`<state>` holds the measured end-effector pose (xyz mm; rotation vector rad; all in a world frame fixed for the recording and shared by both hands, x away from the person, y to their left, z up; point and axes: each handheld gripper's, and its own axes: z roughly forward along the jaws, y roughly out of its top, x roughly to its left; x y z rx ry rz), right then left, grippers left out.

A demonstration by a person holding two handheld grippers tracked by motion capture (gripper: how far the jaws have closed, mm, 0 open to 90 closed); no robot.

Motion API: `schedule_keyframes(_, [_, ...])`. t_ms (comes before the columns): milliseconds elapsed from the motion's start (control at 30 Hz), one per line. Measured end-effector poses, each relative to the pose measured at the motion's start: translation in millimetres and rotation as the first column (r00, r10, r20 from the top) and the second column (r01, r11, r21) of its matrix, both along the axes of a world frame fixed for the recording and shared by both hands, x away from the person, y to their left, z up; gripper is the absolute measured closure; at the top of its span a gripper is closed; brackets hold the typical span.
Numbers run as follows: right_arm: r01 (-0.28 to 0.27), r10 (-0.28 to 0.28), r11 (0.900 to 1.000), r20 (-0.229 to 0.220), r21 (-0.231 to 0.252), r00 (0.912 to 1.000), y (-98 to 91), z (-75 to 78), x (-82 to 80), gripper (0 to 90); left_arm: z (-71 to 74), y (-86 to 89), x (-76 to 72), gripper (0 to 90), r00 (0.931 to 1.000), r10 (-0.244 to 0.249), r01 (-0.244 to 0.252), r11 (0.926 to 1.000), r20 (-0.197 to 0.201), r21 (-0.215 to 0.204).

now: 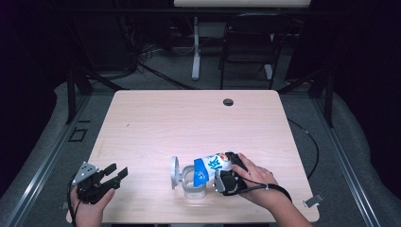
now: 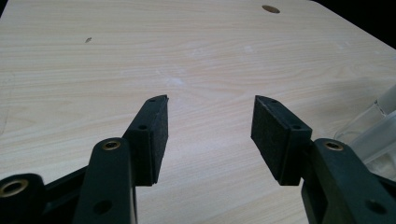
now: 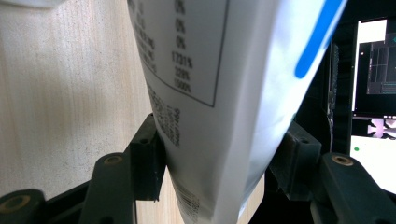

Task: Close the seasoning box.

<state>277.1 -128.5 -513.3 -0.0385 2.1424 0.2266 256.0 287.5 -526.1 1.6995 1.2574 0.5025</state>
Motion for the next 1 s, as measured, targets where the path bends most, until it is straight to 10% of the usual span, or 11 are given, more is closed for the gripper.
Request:
schedule_keyframes(800, [-0.015, 0.016, 0.9973, 0.011, -0.073, 0.9998, 1.4, 5.8, 0.0, 43.8, -0.6, -0.3, 0.2, 46.8, 1.0, 0.0, 0.0, 1.0, -0.001, 0.0])
schedule_keyframes(833, [0.004, 0.0, 0.9915, 0.031, -0.13, 0.9995, 3.0, 10.1, -1.9, 43.8, -0.7, 0.1, 0.2, 46.9, 1.0, 0.0, 0.0, 1.0, -0.003, 0.0])
schedule_keyframes(1000, [-0.013, 0.014, 0.9969, 0.012, -0.078, 0.9998, 1.7, 6.3, -0.4, 43.9, -0.7, -0.2, 0.2, 46.8, 1.0, 0.0, 0.0, 1.0, -0.001, 0.002])
